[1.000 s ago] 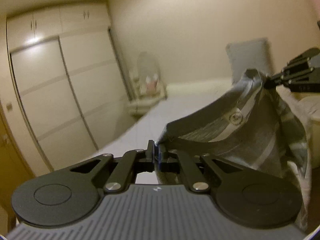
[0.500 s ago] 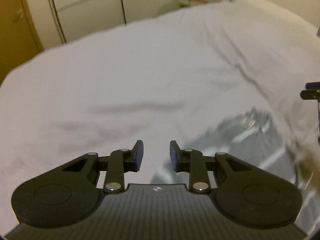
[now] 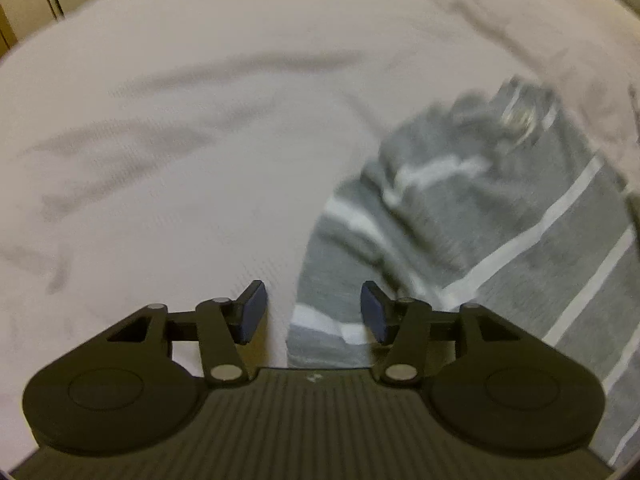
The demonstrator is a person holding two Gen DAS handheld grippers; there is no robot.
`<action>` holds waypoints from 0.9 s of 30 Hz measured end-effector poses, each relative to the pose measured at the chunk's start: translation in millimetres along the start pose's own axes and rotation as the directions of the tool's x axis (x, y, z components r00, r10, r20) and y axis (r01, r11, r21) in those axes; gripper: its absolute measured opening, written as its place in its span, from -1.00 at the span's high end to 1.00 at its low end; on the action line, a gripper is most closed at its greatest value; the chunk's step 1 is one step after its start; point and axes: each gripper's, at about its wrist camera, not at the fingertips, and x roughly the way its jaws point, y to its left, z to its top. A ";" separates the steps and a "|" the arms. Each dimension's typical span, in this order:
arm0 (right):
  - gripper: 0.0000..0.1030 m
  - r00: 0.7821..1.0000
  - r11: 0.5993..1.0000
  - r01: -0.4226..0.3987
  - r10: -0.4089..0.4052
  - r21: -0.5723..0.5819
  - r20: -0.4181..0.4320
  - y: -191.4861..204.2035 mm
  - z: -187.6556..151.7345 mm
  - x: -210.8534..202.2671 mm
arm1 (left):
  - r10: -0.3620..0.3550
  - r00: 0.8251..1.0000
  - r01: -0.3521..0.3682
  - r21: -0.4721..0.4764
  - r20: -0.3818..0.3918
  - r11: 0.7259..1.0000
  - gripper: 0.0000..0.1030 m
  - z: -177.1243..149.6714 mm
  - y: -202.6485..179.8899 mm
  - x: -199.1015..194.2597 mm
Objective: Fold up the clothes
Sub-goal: 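Lower the opened T-shirt flat onto the bed and open both grippers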
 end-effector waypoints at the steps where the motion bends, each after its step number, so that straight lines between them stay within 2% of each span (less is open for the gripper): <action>1: -0.31 1.000 1.000 -0.008 0.008 -0.006 -0.001 1.4 1.9 0.6 | 0.002 1.000 -0.002 -0.012 -0.002 1.000 0.54 -1.1 -0.1 -0.5; 2: -0.31 1.000 1.000 -0.015 0.015 -0.011 -0.003 2.6 3.6 1.3 | 0.004 1.000 -0.004 -0.024 0.001 1.000 0.99 -2.7 0.5 -3.1; 5: -0.31 0.998 0.999 -0.045 0.045 -0.005 -0.041 9.4 10.5 15.5 | 0.067 0.995 -0.066 -0.011 0.080 0.998 1.00 -8.9 5.6 -34.0; 7: -0.31 0.994 0.998 -0.061 0.060 -0.009 -0.089 15.1 12.9 21.5 | 0.152 0.979 -0.149 -0.026 0.136 0.988 1.00 -11.7 21.0 -61.4; 8: -0.31 0.991 0.998 -0.058 0.054 -0.032 -0.123 20.6 12.9 24.0 | 0.196 0.969 -0.188 -0.064 0.149 0.980 1.00 -13.2 35.8 -74.8; 10: -0.31 0.990 0.995 -0.054 0.043 -0.079 -0.135 32.2 9.3 21.8 | 0.245 0.960 -0.231 -0.113 0.134 0.966 1.00 -17.6 62.4 -91.4; 13: -0.34 0.989 0.984 -0.046 0.021 -0.171 -0.145 47.6 -3.6 21.3 | 0.304 0.948 -0.295 -0.100 0.090 0.950 1.00 -27.3 80.8 -95.1; 15: -0.22 0.990 0.980 -0.032 0.005 -0.196 -0.139 46.6 -10.7 24.7 | 0.300 0.952 -0.293 -0.112 0.058 0.950 1.00 -33.5 85.5 -89.5; 16: 0.05 0.990 0.980 -0.031 0.004 -0.198 -0.138 43.4 -13.1 26.7 | 0.296 0.954 -0.290 -0.118 0.043 0.950 1.00 -36.6 87.4 -86.3; 17: 0.55 0.990 0.981 -0.031 0.005 -0.190 -0.139 37.6 -13.6 27.9 | 0.295 0.955 -0.290 -0.117 0.032 0.950 1.00 -38.8 87.2 -82.6; 19: 1.00 0.991 0.985 -0.011 -0.013 -0.171 -0.135 20.2 -9.8 25.5 | 0.296 0.955 -0.292 -0.114 0.024 0.950 1.00 -40.9 85.4 -77.5; 23: 1.00 0.990 0.979 0.124 -0.134 -0.163 -0.049 -23.4 8.5 5.3 | 0.308 0.951 -0.304 -0.104 0.028 0.947 1.00 -38.4 88.1 -72.4; 24: 1.00 0.983 0.974 0.178 -0.183 -0.140 -0.025 -38.5 15.2 0.1 | 0.314 0.949 -0.309 -0.100 0.029 0.946 1.00 -36.9 89.2 -70.4; 27: 1.00 0.964 0.961 0.266 -0.265 -0.078 0.023 -70.1 32.3 -10.3 | 0.314 0.949 -0.311 -0.090 0.024 0.946 1.00 -32.7 93.3 -67.3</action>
